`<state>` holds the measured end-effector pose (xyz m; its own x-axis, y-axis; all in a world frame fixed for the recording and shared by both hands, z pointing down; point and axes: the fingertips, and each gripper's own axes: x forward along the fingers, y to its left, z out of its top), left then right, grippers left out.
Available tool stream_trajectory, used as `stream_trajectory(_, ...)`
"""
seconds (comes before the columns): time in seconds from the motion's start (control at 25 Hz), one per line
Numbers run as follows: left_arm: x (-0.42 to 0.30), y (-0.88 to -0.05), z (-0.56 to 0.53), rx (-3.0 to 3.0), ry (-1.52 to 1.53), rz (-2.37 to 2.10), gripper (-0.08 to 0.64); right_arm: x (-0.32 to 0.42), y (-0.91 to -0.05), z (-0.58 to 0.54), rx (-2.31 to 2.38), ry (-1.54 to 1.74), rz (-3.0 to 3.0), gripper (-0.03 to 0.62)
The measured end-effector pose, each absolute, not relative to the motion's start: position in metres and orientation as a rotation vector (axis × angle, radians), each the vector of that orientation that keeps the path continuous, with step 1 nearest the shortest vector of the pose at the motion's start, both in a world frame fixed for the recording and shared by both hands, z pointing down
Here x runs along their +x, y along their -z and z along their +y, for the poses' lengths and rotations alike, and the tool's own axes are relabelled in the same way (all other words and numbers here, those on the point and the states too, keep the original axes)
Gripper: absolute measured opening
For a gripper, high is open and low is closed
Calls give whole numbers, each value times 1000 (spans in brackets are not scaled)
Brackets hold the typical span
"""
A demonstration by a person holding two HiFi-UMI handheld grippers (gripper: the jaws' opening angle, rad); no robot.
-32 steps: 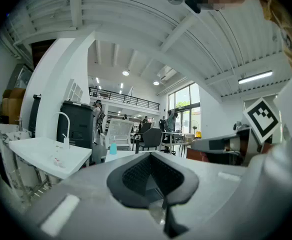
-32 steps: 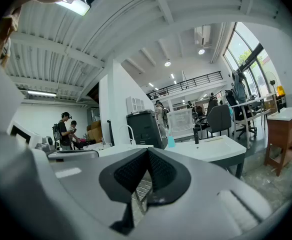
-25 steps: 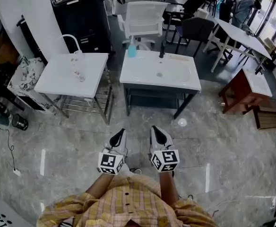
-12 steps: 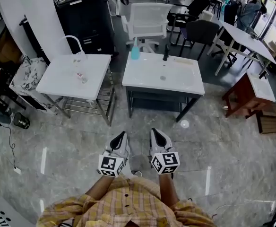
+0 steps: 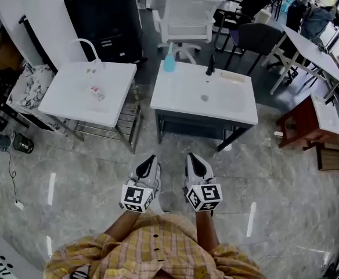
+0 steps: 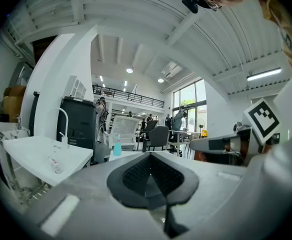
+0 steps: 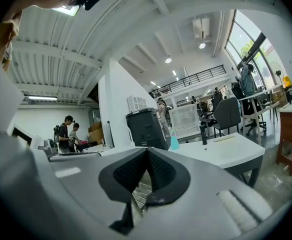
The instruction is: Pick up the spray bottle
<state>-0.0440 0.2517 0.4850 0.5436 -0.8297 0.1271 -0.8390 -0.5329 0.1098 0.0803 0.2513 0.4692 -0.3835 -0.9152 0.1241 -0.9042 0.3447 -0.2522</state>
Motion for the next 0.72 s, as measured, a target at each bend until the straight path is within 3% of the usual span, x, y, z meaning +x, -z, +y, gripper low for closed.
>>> stream_trajectory(0.72, -72, -462, 12, 2635, -106, -1396, -2, 53, -447, 14, -1797, 445, 2505, -2)
